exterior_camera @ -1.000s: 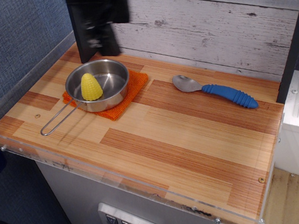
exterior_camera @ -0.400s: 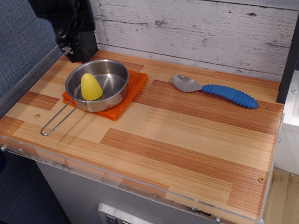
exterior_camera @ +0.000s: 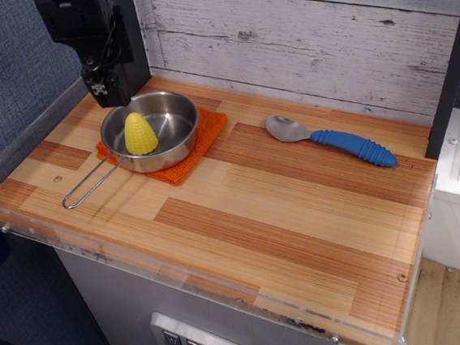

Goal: Pick up the yellow pepper and place it in front of the blue spoon

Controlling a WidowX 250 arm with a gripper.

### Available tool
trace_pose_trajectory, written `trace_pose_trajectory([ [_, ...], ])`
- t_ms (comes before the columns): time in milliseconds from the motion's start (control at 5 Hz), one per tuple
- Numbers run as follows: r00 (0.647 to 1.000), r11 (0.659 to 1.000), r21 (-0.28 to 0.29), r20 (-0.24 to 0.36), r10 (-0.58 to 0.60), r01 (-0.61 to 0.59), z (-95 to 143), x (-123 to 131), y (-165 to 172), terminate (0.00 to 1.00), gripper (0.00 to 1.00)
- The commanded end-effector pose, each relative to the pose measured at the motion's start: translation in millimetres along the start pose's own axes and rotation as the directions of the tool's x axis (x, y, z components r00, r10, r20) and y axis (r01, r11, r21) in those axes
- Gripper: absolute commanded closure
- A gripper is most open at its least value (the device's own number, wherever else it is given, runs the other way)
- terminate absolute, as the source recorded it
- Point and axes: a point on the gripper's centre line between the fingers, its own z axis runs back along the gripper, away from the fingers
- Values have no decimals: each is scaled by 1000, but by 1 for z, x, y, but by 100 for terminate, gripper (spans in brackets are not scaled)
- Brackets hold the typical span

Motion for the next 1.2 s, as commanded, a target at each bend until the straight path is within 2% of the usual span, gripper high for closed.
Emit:
trace_pose_trajectory([
  [0, 1000, 1000, -4, 18, 11, -11, -16, -3, -5, 0, 0],
  [600, 1000, 998, 57, 25, -2, 0, -42, -13, 8, 0, 0],
  [1000, 1000, 995, 99, -1, -23, 23, -56, -22, 16, 0, 0],
])
